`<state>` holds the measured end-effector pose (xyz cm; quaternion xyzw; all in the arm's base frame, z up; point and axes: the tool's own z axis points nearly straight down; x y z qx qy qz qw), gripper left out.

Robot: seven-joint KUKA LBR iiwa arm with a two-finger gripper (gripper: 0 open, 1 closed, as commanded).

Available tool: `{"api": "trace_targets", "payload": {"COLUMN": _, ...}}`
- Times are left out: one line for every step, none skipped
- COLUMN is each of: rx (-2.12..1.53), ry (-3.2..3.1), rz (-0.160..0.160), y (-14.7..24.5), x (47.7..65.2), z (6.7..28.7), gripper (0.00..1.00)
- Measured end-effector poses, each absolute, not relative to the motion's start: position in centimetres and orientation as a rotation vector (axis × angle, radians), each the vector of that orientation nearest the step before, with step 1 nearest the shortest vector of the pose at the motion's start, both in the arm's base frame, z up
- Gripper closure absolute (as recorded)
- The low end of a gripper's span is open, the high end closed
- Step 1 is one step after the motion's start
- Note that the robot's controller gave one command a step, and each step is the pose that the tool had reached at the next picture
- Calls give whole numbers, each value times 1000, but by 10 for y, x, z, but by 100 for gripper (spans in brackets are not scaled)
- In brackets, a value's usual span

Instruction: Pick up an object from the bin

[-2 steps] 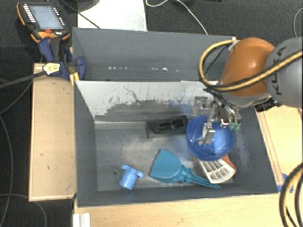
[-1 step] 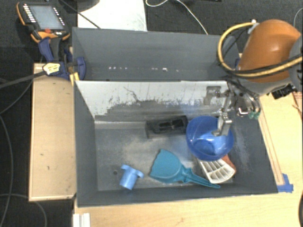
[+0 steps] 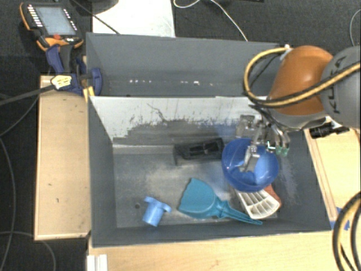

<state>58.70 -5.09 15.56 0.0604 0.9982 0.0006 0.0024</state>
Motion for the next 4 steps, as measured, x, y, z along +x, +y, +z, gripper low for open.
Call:
{"api": "trace_targets", "payload": {"rx": 485, "ry": 3097, "rz": 2, "y": -48, "x": 588, "z": 87, "gripper": 0}}
{"api": "trace_targets", "payload": {"rx": 533, "ry": 3089, "rz": 3, "y": -60, "x": 580, "z": 95, "gripper": 0}}
{"api": "trace_targets", "payload": {"rx": 505, "ry": 3085, "rz": 0, "y": -71, "x": 594, "z": 85, "gripper": 100}}
{"api": "trace_targets", "payload": {"rx": 503, "ry": 3085, "rz": 0, "y": -71, "x": 594, "z": 85, "gripper": 100}}
